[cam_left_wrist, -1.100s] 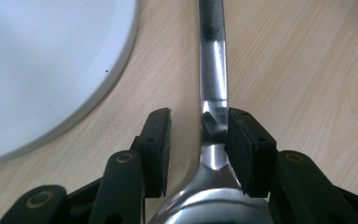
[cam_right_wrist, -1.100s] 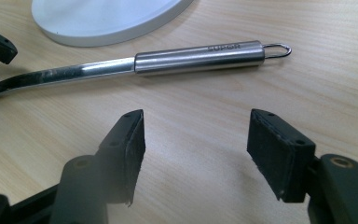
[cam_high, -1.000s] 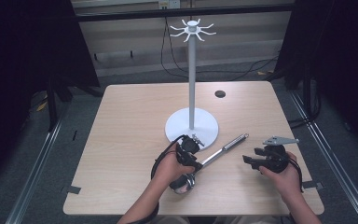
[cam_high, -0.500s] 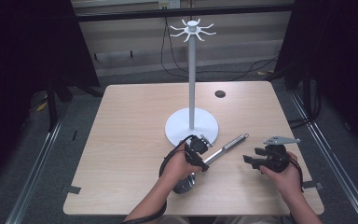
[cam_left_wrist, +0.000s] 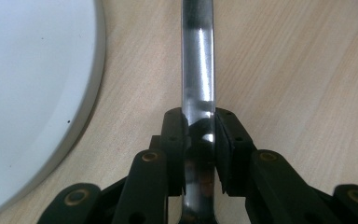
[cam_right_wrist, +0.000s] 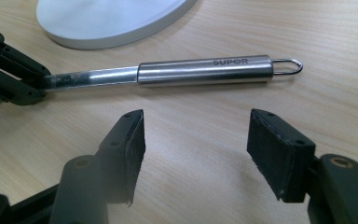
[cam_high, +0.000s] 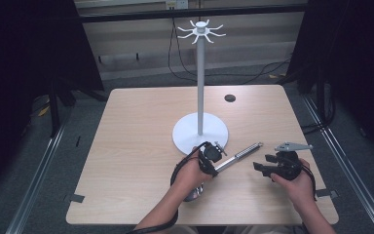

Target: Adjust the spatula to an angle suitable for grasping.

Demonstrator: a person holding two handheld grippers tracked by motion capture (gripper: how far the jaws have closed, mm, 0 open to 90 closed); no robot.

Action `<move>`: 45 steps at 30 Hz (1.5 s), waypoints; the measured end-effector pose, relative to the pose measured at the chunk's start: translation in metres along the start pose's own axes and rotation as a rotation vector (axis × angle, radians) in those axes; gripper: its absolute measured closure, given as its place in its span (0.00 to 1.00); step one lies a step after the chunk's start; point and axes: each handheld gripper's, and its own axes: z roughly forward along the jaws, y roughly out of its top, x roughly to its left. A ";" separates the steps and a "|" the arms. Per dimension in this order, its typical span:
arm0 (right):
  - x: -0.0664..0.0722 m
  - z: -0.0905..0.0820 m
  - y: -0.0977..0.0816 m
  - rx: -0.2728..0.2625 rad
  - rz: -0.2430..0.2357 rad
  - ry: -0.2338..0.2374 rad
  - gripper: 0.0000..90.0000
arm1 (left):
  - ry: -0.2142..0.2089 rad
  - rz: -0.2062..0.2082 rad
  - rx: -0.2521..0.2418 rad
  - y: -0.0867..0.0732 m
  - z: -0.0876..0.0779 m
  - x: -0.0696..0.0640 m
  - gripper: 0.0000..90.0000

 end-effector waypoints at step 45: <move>0.036 0.016 0.024 -0.242 0.441 0.329 0.62 | 0.034 -0.024 -0.287 0.003 -0.042 -0.016 0.84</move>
